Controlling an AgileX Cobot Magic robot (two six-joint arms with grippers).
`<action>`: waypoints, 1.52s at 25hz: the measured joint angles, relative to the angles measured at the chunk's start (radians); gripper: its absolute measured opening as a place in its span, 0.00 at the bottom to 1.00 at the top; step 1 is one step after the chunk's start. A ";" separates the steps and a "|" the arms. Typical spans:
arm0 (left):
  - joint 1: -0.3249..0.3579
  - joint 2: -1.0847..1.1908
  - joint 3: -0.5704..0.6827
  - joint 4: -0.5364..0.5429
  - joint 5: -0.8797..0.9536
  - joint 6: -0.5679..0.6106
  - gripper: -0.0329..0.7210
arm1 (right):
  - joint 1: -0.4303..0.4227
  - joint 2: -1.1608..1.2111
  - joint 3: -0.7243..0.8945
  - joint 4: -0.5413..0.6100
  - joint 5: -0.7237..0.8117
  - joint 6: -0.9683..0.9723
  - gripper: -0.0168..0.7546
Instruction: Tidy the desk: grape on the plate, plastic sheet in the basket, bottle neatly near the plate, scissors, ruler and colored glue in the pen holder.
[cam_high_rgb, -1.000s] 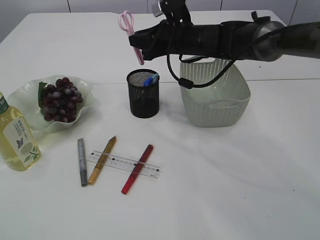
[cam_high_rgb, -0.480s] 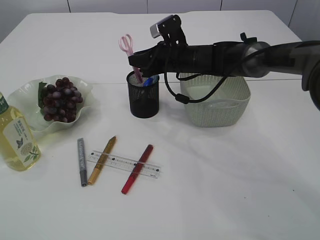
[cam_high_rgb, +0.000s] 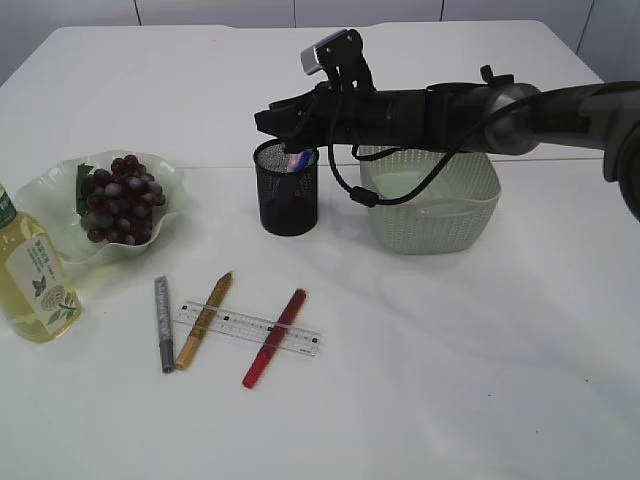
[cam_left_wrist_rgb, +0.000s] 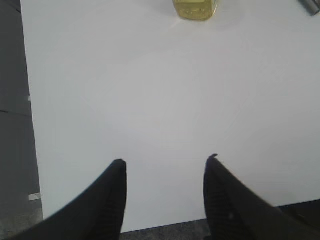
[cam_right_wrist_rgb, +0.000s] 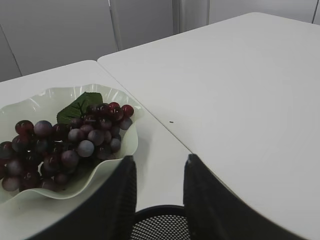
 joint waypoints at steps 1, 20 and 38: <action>0.000 0.000 0.000 0.000 0.000 0.000 0.53 | 0.000 0.000 0.000 0.000 0.000 0.000 0.33; 0.000 0.000 0.000 0.006 0.000 0.000 0.53 | 0.000 -0.244 -0.140 -0.720 0.090 0.906 0.33; 0.000 0.000 0.000 -0.027 0.000 0.000 0.53 | 0.326 -0.326 -0.142 -1.515 0.449 1.295 0.42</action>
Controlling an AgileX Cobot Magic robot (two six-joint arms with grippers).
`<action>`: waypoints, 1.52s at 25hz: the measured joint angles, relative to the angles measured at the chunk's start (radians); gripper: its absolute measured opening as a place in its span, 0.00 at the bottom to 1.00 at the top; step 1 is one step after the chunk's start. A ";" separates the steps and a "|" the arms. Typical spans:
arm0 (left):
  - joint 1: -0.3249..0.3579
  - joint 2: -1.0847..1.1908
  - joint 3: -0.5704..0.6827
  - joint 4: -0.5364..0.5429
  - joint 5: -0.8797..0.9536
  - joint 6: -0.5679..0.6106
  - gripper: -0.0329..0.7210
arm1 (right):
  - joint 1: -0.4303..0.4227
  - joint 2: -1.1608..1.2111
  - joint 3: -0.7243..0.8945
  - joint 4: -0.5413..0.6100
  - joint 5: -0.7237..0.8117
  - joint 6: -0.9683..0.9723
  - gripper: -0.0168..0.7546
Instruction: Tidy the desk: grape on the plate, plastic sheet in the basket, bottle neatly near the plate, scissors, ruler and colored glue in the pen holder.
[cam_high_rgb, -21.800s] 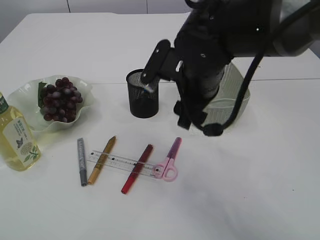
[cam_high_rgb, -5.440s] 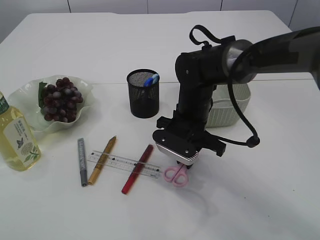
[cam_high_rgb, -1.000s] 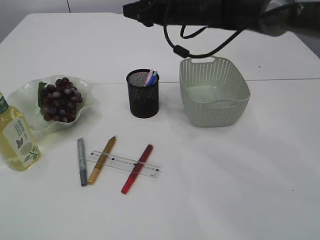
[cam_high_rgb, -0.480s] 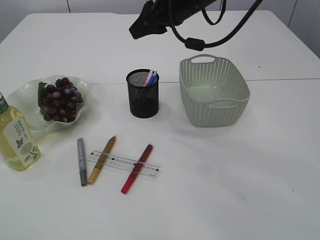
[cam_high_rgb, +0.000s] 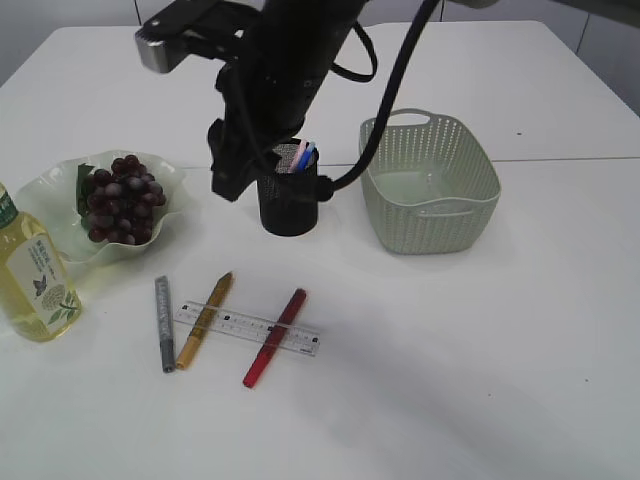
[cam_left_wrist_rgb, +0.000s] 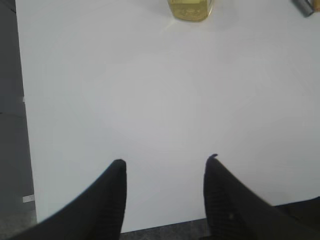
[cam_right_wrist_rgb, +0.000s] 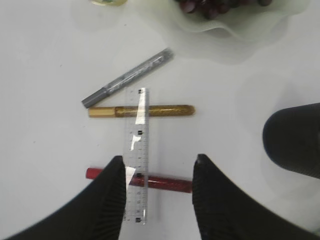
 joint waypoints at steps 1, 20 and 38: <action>0.000 0.000 0.000 -0.010 0.000 0.000 0.53 | 0.015 0.000 0.002 -0.018 0.015 0.005 0.44; 0.000 0.000 0.000 -0.061 0.000 0.000 0.53 | 0.098 0.181 0.082 -0.073 -0.006 0.045 0.48; 0.000 0.000 0.000 -0.062 0.000 0.000 0.53 | 0.105 0.256 0.058 -0.135 -0.096 0.106 0.58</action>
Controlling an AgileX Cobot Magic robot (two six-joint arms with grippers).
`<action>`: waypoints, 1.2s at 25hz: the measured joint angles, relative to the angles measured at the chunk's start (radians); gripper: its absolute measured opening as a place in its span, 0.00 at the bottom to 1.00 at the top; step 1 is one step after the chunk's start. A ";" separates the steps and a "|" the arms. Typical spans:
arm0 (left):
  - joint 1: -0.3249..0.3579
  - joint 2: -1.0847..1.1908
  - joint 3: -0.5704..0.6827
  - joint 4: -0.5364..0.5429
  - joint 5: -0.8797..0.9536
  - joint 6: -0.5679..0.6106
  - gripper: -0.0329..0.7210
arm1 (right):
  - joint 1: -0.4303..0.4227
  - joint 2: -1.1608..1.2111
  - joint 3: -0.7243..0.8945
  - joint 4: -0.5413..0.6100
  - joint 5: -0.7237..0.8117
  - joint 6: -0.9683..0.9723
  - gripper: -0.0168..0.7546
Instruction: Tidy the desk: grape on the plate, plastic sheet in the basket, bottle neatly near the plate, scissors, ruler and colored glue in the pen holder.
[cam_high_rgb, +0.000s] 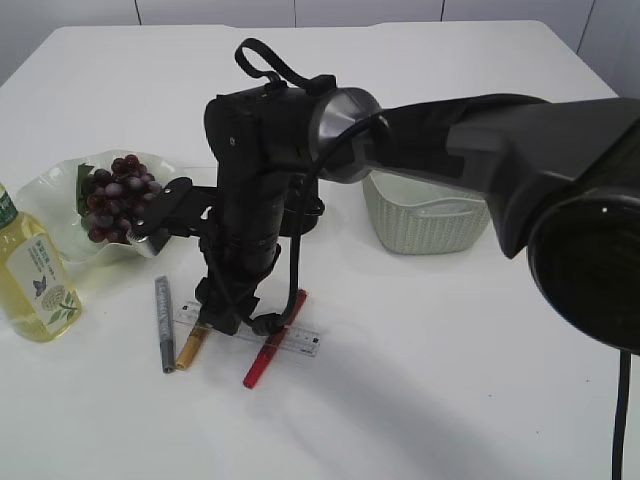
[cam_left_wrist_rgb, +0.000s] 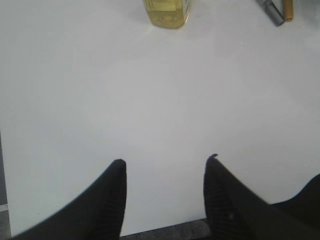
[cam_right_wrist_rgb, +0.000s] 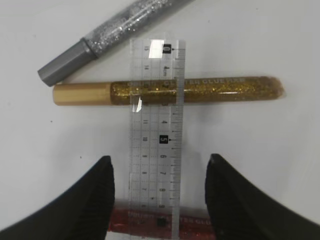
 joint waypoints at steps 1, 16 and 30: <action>0.000 0.000 0.000 0.000 0.000 0.000 0.53 | 0.000 0.001 0.000 0.000 -0.001 0.002 0.58; 0.000 0.000 0.000 0.000 0.000 0.000 0.53 | 0.001 0.033 0.000 0.008 -0.008 0.013 0.59; 0.000 0.000 0.000 -0.001 0.000 0.000 0.53 | 0.001 0.062 0.000 0.004 -0.012 0.017 0.45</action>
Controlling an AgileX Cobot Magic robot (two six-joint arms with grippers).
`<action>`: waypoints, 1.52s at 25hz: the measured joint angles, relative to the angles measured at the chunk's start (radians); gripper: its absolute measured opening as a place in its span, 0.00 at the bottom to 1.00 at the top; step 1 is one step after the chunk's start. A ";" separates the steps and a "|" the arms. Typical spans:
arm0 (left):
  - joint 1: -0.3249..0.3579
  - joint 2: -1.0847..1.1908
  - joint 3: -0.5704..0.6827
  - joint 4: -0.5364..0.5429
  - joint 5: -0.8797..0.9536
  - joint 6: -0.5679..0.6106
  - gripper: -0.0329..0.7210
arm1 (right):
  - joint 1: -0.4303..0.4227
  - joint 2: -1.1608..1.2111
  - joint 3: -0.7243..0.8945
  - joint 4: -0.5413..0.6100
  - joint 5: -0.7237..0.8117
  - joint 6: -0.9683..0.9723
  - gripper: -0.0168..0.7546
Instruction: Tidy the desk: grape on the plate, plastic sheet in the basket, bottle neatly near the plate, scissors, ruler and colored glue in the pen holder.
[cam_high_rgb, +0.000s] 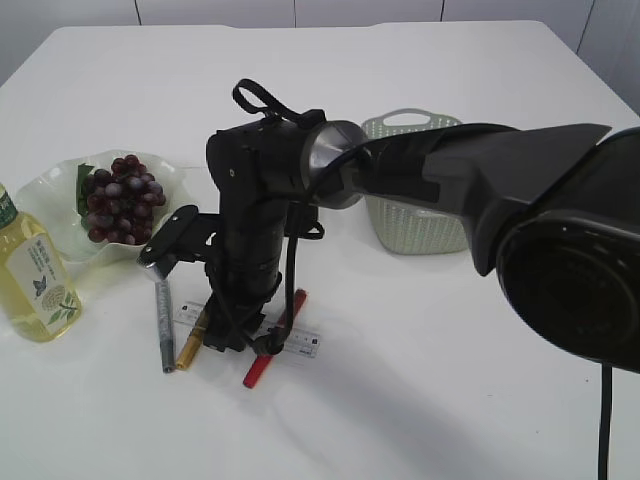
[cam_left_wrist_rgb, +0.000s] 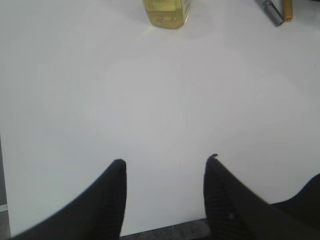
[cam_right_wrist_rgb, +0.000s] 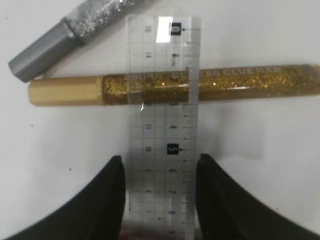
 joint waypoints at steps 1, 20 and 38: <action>0.000 0.000 0.000 0.000 0.000 0.000 0.53 | 0.000 0.000 0.000 0.000 0.000 0.000 0.40; 0.000 0.000 0.000 -0.004 0.000 0.000 0.53 | -0.102 -0.146 -0.016 0.235 0.013 -0.045 0.36; 0.000 0.000 0.000 -0.005 0.000 -0.002 0.53 | -0.474 -0.190 -0.017 1.165 -0.079 -0.775 0.36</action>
